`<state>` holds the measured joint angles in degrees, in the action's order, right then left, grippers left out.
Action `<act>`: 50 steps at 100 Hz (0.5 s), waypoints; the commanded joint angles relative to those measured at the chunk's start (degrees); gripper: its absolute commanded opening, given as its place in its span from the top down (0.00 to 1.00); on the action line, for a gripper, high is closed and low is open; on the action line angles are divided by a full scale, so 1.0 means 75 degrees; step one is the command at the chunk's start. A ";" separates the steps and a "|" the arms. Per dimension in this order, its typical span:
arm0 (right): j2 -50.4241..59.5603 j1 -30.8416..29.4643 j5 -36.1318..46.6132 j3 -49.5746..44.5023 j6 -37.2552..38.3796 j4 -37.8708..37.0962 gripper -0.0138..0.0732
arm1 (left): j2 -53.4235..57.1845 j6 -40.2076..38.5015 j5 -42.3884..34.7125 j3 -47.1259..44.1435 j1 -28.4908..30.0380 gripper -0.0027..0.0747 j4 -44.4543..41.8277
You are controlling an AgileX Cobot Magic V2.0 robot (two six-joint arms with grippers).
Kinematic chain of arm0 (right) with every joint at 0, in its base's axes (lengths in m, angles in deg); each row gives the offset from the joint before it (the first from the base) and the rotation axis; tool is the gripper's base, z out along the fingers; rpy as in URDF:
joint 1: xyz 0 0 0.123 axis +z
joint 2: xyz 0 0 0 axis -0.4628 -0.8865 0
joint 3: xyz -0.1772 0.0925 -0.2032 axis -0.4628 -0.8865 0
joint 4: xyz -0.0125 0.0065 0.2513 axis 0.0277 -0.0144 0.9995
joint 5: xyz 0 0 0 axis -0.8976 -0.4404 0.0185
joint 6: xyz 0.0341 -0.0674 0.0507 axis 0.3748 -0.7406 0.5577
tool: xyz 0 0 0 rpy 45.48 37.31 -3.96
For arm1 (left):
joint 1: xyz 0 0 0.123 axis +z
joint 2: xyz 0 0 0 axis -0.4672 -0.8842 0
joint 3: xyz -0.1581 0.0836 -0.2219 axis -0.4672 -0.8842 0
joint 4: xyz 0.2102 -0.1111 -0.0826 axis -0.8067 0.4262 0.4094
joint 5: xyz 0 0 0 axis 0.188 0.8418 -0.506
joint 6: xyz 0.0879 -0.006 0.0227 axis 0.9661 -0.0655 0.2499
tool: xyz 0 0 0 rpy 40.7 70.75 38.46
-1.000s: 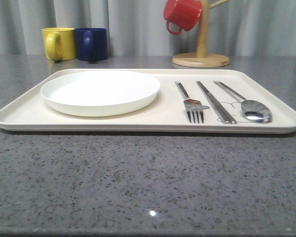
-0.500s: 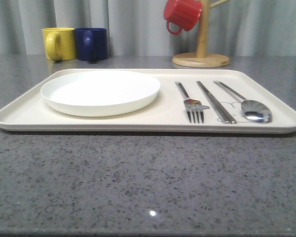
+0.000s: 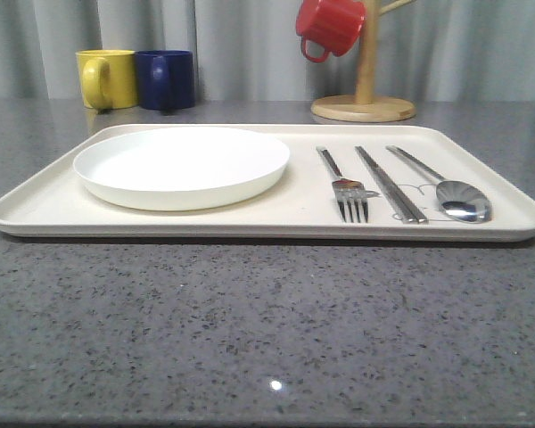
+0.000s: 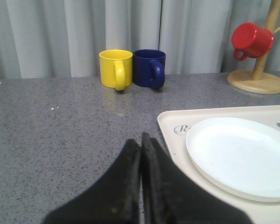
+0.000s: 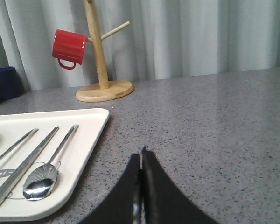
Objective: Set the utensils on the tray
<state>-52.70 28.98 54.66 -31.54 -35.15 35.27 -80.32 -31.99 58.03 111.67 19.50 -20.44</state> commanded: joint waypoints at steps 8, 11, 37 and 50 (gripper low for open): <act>0.0178 -0.0038 0.0630 0.0138 -0.0069 0.0003 0.92 | -0.0035 -0.0093 -0.0589 0.0200 0.0026 0.99 0.0054; 0.0178 -0.0038 0.0630 0.0138 -0.0069 0.0003 0.92 | -0.0035 -0.0093 -0.0589 0.0200 0.0026 0.99 0.0054; 0.0178 -0.0038 0.0622 0.0138 -0.0069 0.0003 0.92 | 0.0059 -0.0093 -0.1135 0.0110 0.0076 0.99 -0.0136; 0.0178 -0.0038 0.0622 0.0138 -0.0069 0.0003 0.92 | 0.0441 -0.0596 -0.1714 -0.0243 0.0076 0.99 -0.0907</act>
<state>-52.70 28.98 54.66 -31.54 -35.15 35.27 -78.44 -33.03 52.88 109.88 20.07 -23.56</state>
